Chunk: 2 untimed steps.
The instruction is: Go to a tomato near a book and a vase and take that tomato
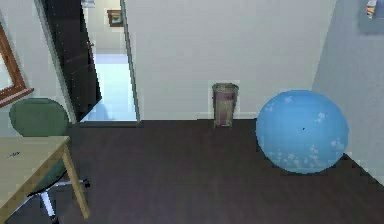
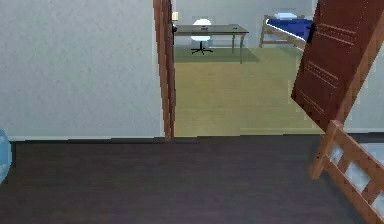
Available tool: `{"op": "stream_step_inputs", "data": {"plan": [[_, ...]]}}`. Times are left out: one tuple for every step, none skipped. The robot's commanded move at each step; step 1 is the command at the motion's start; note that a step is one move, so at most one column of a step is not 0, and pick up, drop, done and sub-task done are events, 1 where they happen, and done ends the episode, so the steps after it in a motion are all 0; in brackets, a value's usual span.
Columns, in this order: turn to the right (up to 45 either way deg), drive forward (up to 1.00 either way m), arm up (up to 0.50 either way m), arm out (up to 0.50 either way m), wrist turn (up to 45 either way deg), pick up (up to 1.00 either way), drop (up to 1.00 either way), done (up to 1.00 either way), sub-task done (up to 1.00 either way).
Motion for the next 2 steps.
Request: {"op": "stream_step_inputs", "data": {"plan": [[0.0, 0.7, 0.0, 0.0, 0.0, 0.0, 0.0, 0.0, 0.0], [-12.0, 0.0, 0.0, 0.0, 0.0, 0.0, 0.0, 0.0, 0.0]]}}
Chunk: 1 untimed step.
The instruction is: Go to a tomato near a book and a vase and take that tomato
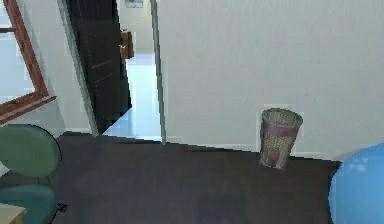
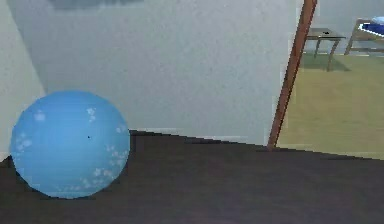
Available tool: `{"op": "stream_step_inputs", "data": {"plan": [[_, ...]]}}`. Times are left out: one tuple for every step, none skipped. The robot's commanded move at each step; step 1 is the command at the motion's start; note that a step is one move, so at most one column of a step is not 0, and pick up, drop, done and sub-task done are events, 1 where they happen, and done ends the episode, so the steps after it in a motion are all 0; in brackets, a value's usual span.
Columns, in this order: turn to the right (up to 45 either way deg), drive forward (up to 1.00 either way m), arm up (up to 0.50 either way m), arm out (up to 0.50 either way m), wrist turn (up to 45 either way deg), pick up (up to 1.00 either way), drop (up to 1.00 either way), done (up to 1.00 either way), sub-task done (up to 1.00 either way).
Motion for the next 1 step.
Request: {"op": "stream_step_inputs", "data": {"plan": [[0.0, 1.0, 0.0, 0.0, 0.0, 0.0, 0.0, 0.0, 0.0]]}}
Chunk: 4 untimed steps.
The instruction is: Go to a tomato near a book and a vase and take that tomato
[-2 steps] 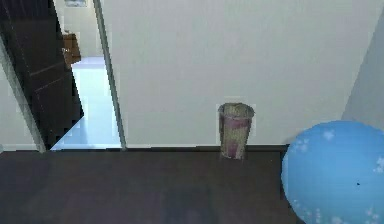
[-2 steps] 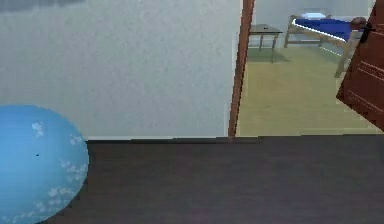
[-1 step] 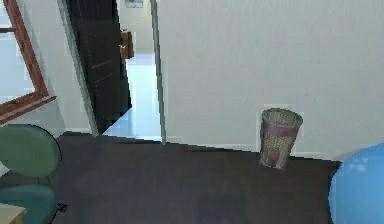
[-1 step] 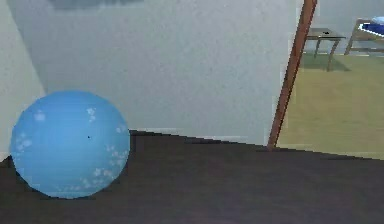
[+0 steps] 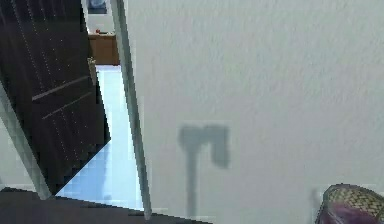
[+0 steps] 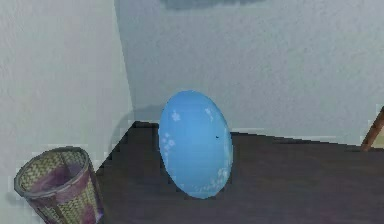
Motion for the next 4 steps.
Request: {"op": "stream_step_inputs", "data": {"plan": [[-12.0, 0.0, 0.0, 0.0, 0.0, 0.0, 0.0, 0.0, 0.0], [0.0, 0.05, 0.0, 0.0, 0.0, 0.0, 0.0, 0.0, 0.0], [-45.0, 0.0, 0.0, 0.0, 0.0, 0.0, 0.0, 0.0, 0.0], [-27.0, 0.0, 0.0, 0.0, 0.0, 0.0, 0.0, 0.0, 0.0]]}}
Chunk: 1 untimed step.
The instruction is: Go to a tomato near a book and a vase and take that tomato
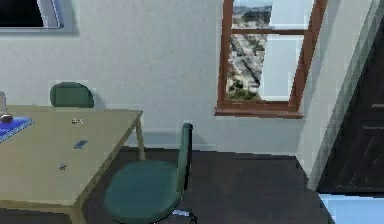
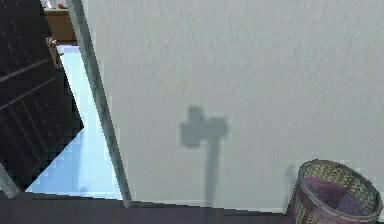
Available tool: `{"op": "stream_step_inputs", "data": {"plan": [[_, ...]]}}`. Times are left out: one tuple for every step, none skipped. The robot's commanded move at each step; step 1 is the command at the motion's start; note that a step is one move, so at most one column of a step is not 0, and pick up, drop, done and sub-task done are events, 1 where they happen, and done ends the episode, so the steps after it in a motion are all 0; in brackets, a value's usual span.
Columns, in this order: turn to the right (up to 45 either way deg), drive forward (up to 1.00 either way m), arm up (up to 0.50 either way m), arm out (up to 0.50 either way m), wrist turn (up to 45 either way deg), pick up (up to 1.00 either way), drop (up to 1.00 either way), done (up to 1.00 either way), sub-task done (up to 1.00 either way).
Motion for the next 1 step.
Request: {"op": "stream_step_inputs", "data": {"plan": [[0.0, 0.25, 0.0, 0.0, 0.0, 0.0, 0.0, 0.0, 0.0]]}}
